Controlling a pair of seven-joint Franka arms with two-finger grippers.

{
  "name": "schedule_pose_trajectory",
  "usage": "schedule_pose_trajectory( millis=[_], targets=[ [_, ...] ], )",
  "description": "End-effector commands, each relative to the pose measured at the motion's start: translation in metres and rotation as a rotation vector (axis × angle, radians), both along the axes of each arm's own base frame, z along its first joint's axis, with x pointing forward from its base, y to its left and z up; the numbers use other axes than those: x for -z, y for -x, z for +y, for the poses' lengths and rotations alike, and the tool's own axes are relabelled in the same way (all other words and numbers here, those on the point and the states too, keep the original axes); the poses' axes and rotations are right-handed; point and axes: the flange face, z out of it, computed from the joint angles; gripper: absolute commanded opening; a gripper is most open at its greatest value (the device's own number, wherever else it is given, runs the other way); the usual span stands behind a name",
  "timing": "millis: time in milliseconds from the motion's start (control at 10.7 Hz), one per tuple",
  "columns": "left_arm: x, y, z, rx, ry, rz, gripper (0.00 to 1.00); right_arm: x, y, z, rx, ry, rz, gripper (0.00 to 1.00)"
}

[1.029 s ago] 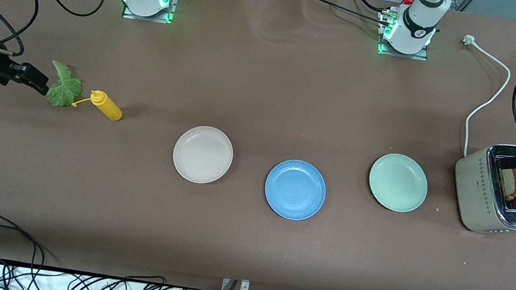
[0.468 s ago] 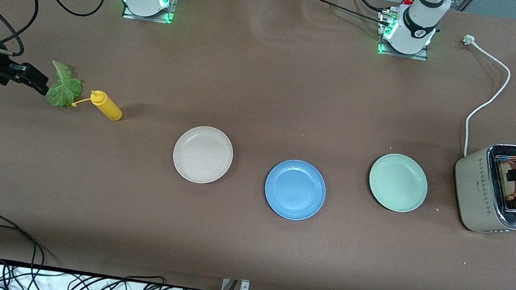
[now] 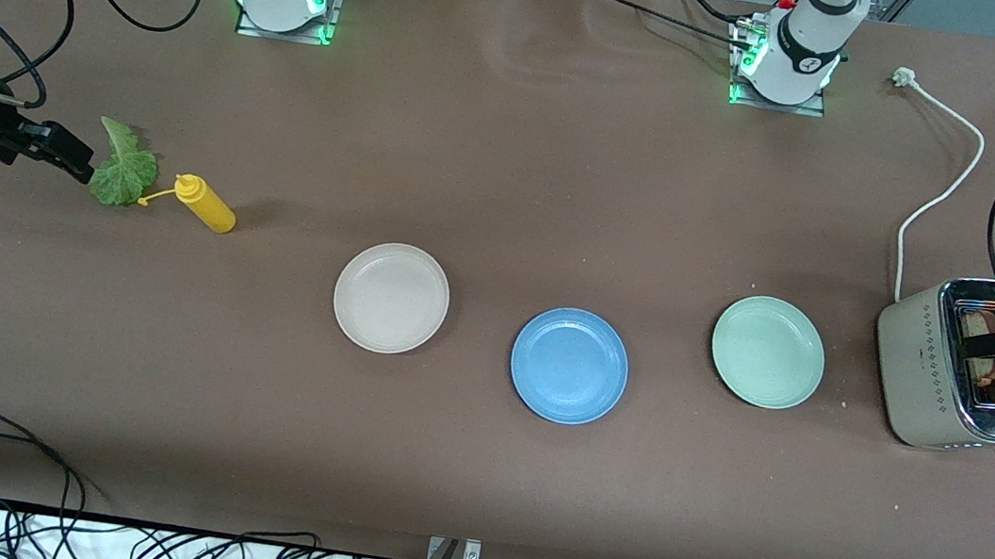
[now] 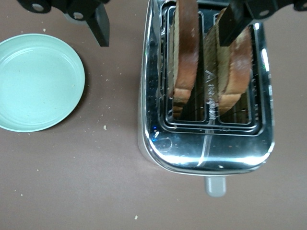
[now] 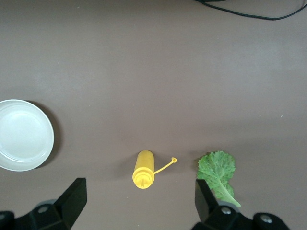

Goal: Make sandwich in blue plate with both arms
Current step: 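Lower the left gripper into the toaster and grasp a bread slice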

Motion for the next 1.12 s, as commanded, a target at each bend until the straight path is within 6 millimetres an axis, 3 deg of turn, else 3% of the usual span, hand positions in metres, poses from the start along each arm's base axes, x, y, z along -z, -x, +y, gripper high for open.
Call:
schedule_pose_trajectory(
  millis=[0, 468, 749, 1029],
  targets=[
    [0.011, -0.001, -0.003, 0.010, 0.036, -0.013, 1.00, -0.005, -0.002, 0.000, 0.006, 0.013, 0.000, 1.00],
    [0.027, 0.010, 0.008, -0.008, 0.046, 0.024, 0.99, -0.005, -0.002, 0.001, 0.007, 0.013, -0.001, 1.00],
    [0.032, 0.013, 0.011, 0.018, 0.055, 0.037, 0.78, -0.004, -0.002, 0.000, 0.013, 0.011, -0.003, 1.00],
    [0.032, 0.013, 0.011, 0.019, 0.056, 0.039, 0.50, -0.005, -0.002, 0.000, 0.013, 0.013, -0.003, 1.00]
  ],
)
